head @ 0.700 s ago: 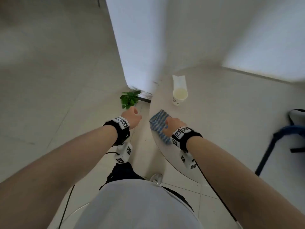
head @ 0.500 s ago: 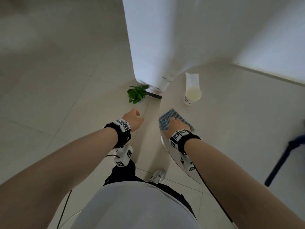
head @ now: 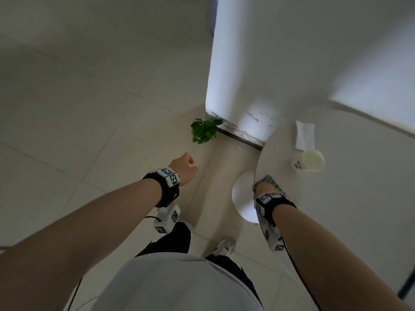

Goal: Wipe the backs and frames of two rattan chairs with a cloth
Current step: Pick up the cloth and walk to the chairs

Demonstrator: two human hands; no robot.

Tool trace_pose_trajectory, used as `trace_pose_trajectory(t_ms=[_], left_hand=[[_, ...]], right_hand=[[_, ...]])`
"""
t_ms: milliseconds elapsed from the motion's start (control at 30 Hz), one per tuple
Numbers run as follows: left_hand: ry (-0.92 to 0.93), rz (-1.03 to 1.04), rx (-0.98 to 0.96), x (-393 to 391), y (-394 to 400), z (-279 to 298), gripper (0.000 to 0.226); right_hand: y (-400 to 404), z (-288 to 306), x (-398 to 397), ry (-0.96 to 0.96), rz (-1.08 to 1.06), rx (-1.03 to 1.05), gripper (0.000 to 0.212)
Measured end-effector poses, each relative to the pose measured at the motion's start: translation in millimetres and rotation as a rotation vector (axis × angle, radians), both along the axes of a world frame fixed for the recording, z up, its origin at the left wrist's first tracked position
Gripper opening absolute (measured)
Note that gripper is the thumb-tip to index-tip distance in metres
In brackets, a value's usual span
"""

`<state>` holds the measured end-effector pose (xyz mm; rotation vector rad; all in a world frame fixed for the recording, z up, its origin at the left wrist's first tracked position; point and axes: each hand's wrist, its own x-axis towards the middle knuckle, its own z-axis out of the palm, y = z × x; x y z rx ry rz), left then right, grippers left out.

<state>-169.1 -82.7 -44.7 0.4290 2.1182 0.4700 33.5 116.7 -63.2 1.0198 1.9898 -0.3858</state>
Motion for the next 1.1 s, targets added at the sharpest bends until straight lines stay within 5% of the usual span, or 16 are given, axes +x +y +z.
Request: trace_pose_trajectory(t_ms=[100, 267, 433, 667, 800, 967, 1100], left_hand=[[-0.012, 0.033, 0.008, -45.9, -13.5, 0.5, 0.03], [-0.027, 0.128, 0.054, -121.6, -41.7, 12.7, 0.032], [-0.058, 0.218, 0.121, -191.0, -68.9, 28.1, 0.033], [-0.165, 0.353, 0.178, -307.8, -96.6, 42.2, 0.053], [-0.289, 0.534, 0.254, -386.0, -97.7, 45.5, 0.036], [-0.368, 0.699, 0.294, -505.7, -90.8, 49.6, 0.016], [-0.326, 0.693, 0.207, -600.1, -84.3, 67.9, 0.016]], right_hand=[[-15.7, 11.7, -50.0, 0.002, 0.043, -0.1, 0.033], [-57.8, 27.5, -166.9, 0.239, -0.186, -0.273, 0.035], [-102.9, 56.1, -293.7, 0.431, -0.156, -0.436, 0.028], [-129.2, 83.4, -440.7, 0.606, -0.54, -0.717, 0.016], [-130.5, 81.4, -528.1, 0.611, -0.711, -0.853, 0.012], [-117.2, 76.0, -664.6, 0.572, -0.653, -0.899, 0.052], [-103.4, 85.8, -770.6, 0.582, -0.602, -0.851, 0.057]])
